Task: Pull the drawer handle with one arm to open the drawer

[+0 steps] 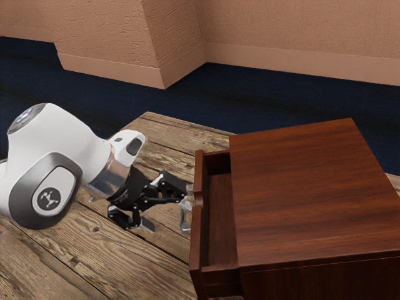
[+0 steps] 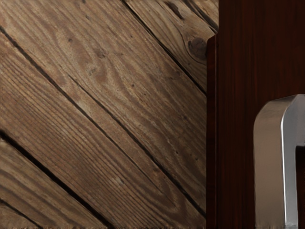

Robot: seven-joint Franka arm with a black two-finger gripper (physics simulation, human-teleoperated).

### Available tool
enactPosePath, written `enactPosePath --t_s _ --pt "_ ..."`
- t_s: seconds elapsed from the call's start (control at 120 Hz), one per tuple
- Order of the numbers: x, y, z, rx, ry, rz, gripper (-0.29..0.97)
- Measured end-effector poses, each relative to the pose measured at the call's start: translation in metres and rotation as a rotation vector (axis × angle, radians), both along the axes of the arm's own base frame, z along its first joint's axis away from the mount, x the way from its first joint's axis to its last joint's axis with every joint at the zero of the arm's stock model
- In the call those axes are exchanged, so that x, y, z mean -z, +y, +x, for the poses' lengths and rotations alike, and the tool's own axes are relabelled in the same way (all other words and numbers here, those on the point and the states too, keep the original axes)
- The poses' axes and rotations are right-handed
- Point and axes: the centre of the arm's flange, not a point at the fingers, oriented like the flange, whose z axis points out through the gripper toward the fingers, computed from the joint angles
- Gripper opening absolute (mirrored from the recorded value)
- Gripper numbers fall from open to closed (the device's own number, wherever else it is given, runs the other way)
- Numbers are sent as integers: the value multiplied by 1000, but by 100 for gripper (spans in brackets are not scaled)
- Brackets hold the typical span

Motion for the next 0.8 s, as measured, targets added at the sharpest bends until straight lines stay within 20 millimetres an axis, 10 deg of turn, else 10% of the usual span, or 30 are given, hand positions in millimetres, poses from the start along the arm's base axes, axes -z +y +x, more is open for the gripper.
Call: enactPosePath --t_s 0.8 --pt "-5 42 -41 -18 4 43 68"
